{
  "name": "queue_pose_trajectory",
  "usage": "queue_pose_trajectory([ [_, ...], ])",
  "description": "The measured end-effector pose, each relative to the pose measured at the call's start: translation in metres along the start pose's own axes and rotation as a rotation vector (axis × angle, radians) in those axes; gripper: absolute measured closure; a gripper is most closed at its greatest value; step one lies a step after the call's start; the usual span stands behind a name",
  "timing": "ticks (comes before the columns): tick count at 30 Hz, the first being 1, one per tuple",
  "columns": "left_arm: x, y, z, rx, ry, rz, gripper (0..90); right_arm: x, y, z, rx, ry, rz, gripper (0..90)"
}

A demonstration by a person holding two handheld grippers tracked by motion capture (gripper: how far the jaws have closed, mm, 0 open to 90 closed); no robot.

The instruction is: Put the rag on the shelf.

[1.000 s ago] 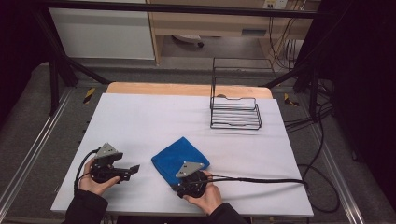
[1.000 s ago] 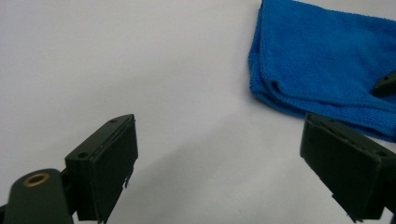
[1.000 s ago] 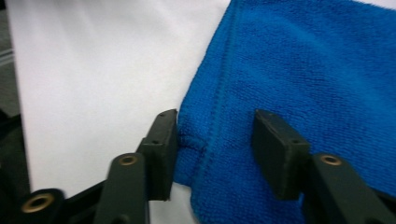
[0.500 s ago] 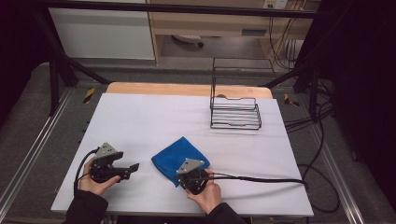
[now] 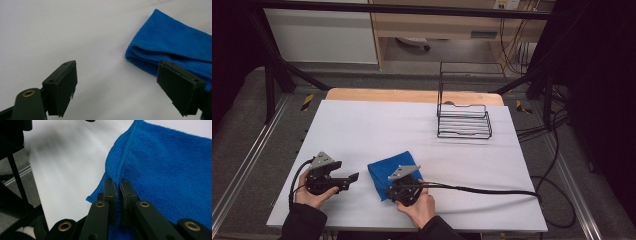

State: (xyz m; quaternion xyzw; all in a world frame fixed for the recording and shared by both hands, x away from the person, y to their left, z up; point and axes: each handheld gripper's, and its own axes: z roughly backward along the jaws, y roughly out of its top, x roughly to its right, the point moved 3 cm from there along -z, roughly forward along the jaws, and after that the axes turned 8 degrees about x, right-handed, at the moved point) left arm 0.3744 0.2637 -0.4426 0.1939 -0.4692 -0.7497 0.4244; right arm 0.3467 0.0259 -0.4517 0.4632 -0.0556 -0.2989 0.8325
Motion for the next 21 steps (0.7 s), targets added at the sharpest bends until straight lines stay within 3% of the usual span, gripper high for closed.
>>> queue_pose_trajectory([
  [2, 0.000, 0.000, 0.000, -0.002, -0.002, 0.001, 16.9, -0.002, -0.002, -0.007, -0.023, 0.007, -0.006, 83.9],
  [4, 0.001, -0.001, 0.000, -0.002, -0.005, 0.000, 16.8, -0.002, -0.004, -0.011, -0.027, 0.027, -0.022, 75.7],
  [7, 0.001, -0.001, 0.000, -0.003, -0.010, -0.003, 16.7, -0.001, 0.001, -0.003, 0.032, 0.048, -0.006, 56.9],
  [8, 0.001, -0.001, 0.000, -0.003, -0.011, -0.005, 16.3, 0.004, 0.006, 0.007, 0.068, 0.042, -0.003, 45.5],
  [9, 0.001, -0.001, 0.000, -0.004, -0.013, -0.007, 16.1, 0.009, 0.009, 0.013, 0.088, 0.025, 0.001, 44.0],
  [11, 0.002, -0.001, -0.001, -0.005, -0.014, -0.012, 15.9, 0.015, 0.012, 0.020, 0.100, 0.009, 0.004, 43.4],
  [12, 0.002, -0.001, -0.001, -0.004, -0.012, -0.013, 15.8, 0.032, 0.014, 0.033, 0.119, -0.040, 0.003, 44.2],
  [14, 0.002, -0.001, -0.001, -0.005, -0.013, -0.015, 15.7, 0.052, 0.009, 0.044, 0.108, -0.104, 0.001, 47.1],
  [15, 0.002, -0.002, -0.002, -0.005, -0.012, -0.015, 15.7, 0.052, 0.009, 0.044, 0.108, -0.104, 0.001, 47.1],
  [16, 0.001, -0.002, -0.002, -0.007, -0.013, -0.016, 15.7, 0.074, -0.004, 0.051, 0.061, -0.161, -0.011, 50.4],
  [21, 0.001, -0.002, -0.002, -0.008, -0.012, -0.011, 15.4, 0.092, -0.026, 0.051, 0.012, -0.143, -0.071, 55.6],
])
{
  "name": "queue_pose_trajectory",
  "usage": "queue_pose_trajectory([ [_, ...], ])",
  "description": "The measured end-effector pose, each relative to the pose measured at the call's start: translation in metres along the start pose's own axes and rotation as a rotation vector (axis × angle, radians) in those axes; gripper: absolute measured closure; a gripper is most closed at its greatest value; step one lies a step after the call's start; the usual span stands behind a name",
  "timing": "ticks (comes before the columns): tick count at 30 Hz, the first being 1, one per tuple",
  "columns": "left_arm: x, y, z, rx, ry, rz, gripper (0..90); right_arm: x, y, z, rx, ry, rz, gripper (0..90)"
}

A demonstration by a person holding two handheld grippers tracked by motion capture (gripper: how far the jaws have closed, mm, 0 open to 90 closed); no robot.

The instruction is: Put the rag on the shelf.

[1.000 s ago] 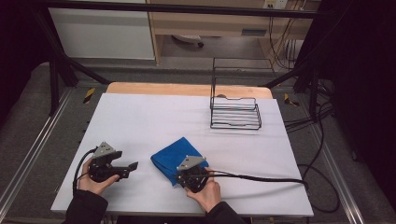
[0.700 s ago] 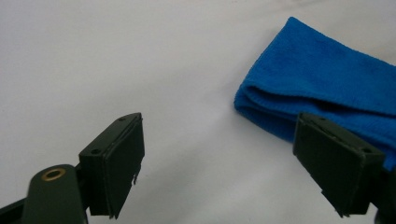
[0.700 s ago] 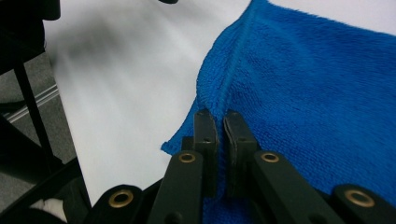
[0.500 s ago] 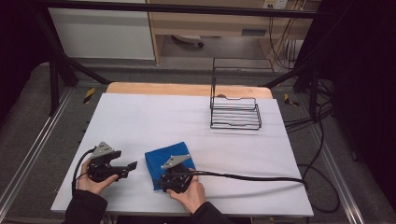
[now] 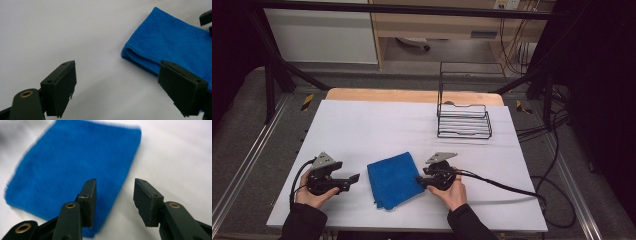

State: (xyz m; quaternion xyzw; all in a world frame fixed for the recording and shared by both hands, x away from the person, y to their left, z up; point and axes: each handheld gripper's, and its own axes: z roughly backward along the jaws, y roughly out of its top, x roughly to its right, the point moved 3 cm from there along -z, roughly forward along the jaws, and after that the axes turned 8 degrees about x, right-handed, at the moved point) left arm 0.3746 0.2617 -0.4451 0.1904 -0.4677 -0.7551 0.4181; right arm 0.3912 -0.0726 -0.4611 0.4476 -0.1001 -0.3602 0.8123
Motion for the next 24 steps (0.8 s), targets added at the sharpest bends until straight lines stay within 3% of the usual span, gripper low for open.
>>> queue_pose_trajectory([
  [2, 0.000, 0.000, 0.000, 0.000, 0.001, 0.000, 15.3, 0.000, -0.009, -0.004, -0.011, 0.025, -0.018, 57.5],
  [4, 0.000, 0.000, 0.000, 0.003, 0.001, 0.000, 15.2, -0.001, -0.011, -0.007, 0.000, 0.033, -0.002, 60.6],
  [6, 0.000, 0.000, 0.001, 0.007, 0.000, 0.000, 15.2, -0.003, -0.011, -0.007, -0.004, 0.048, -0.027, 65.7],
  [11, 0.000, 0.000, 0.000, 0.005, 0.001, 0.000, 15.2, -0.007, -0.013, -0.007, 0.001, 0.068, -0.069, 85.5],
  [17, 0.000, 0.001, 0.000, 0.008, -0.001, 0.002, 15.1, -0.010, -0.008, 0.009, 0.025, 0.016, -0.111, 88.2],
  [21, 0.002, 0.000, -0.001, 0.003, -0.005, 0.000, 15.0, -0.013, -0.011, 0.028, 0.009, -0.069, -0.112, 88.2],
  [24, 0.004, 0.001, -0.002, 0.005, -0.013, -0.006, 14.9, -0.015, -0.018, 0.037, 0.001, -0.102, -0.137, 88.2],
])
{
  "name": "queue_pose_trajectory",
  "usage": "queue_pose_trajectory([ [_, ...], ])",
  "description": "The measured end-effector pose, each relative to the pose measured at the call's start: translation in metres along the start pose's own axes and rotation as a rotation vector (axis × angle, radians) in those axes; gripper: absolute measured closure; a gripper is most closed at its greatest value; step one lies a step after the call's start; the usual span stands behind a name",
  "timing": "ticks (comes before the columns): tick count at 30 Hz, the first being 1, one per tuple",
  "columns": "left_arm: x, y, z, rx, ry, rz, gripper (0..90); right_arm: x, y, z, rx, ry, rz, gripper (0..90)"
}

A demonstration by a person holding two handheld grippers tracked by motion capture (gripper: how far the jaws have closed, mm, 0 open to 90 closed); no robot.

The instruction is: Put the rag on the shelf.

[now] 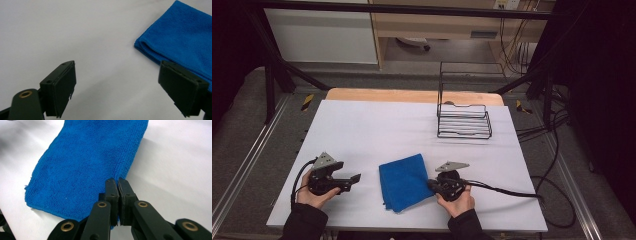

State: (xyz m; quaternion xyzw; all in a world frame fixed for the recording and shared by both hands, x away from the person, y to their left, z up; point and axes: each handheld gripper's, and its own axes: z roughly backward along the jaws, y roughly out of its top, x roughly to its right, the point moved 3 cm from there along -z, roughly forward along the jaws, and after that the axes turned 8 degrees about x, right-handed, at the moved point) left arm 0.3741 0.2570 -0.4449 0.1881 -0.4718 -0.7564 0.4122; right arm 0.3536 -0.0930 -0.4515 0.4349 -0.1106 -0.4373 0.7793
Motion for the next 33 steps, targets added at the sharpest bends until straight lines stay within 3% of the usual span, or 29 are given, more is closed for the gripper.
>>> queue_pose_trajectory([
  [4, 0.002, 0.000, -0.001, 0.001, -0.011, -0.007, 14.8, 0.001, -0.010, 0.005, -0.020, -0.028, -0.004, 88.0],
  [8, 0.002, 0.000, -0.001, 0.000, -0.009, -0.010, 14.8, 0.003, -0.016, 0.004, -0.011, -0.014, 0.008, 83.8],
  [9, 0.002, 0.000, -0.001, -0.001, -0.010, -0.011, 14.8, 0.006, -0.013, 0.003, 0.027, 0.010, 0.023, 70.8],
  [12, 0.002, -0.001, -0.002, -0.004, -0.018, -0.011, 14.8, 0.015, 0.001, 0.002, 0.094, 0.038, 0.053, 58.1],
  [14, 0.002, -0.001, -0.002, -0.007, -0.013, -0.013, 14.5, 0.020, 0.008, 0.001, 0.124, 0.046, 0.063, 55.2],
  [15, 0.002, -0.001, -0.002, -0.007, -0.015, -0.013, 14.3, 0.028, 0.021, -0.005, 0.144, 0.069, 0.052, 49.6],
  [19, 0.003, -0.002, -0.003, -0.010, -0.023, -0.017, 13.5, 0.043, 0.035, -0.025, 0.132, 0.086, 0.052, 46.7],
  [25, 0.003, -0.003, -0.004, -0.019, -0.022, -0.021, 10.6, 0.060, 0.042, -0.057, 0.090, 0.093, 0.057, 49.9],
  [33, 0.009, 0.006, -0.010, -0.016, -0.040, 0.011, 8.1, 0.060, 0.036, -0.068, 0.043, 0.112, 0.073, 69.4],
])
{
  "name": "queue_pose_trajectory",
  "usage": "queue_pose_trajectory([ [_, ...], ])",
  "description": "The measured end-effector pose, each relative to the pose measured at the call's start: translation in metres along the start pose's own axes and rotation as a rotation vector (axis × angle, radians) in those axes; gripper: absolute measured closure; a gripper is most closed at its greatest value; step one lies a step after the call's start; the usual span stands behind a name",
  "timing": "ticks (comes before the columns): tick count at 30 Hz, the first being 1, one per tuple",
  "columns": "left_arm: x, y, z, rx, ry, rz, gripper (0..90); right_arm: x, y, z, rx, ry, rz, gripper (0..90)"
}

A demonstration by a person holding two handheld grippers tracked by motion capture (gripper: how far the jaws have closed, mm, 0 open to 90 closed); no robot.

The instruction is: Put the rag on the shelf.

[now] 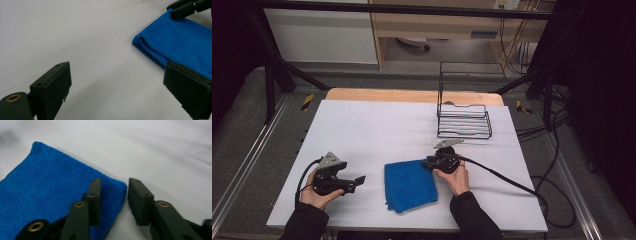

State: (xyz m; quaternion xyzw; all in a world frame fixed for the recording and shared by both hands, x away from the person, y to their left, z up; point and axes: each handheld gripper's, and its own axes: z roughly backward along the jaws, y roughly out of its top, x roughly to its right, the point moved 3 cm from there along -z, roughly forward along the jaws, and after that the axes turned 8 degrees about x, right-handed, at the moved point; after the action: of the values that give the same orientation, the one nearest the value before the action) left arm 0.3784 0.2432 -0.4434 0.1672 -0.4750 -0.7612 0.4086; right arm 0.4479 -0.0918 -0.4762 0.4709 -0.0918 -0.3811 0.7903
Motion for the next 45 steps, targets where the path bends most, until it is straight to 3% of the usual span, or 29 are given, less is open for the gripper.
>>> queue_pose_trajectory([
  [4, 0.007, 0.015, -0.013, -0.002, -0.003, 0.013, 8.9, -0.001, 0.000, 0.002, -0.018, 0.021, -0.017, 82.4],
  [9, 0.016, 0.032, -0.038, -0.020, -0.011, -0.004, 13.1, -0.003, 0.003, 0.010, -0.011, 0.018, -0.026, 85.0],
  [12, 0.022, 0.038, -0.057, -0.033, -0.008, 0.016, 19.4, -0.003, 0.003, 0.016, -0.004, 0.005, -0.027, 85.1],
  [16, 0.026, 0.040, -0.079, -0.068, 0.004, 0.004, 31.3, -0.003, 0.000, 0.016, -0.010, -0.011, -0.011, 85.0],
  [22, 0.030, 0.035, -0.098, -0.113, 0.001, -0.002, 49.2, -0.003, -0.002, 0.015, -0.018, -0.015, -0.003, 83.9],
  [28, 0.036, 0.027, -0.107, -0.142, -0.022, 0.009, 60.8, -0.003, -0.002, 0.014, -0.018, -0.017, 0.003, 83.5],
  [33, 0.038, 0.026, -0.107, -0.149, -0.043, -0.011, 68.8, -0.003, -0.003, 0.014, -0.017, -0.021, 0.010, 83.0],
  [40, 0.041, 0.025, -0.107, -0.158, -0.065, 0.014, 78.1, -0.003, -0.003, 0.013, -0.019, -0.021, 0.004, 83.2],
  [45, 0.043, 0.026, -0.105, -0.146, -0.049, 0.014, 82.8, -0.003, -0.001, 0.016, -0.006, -0.018, -0.002, 83.7],
])
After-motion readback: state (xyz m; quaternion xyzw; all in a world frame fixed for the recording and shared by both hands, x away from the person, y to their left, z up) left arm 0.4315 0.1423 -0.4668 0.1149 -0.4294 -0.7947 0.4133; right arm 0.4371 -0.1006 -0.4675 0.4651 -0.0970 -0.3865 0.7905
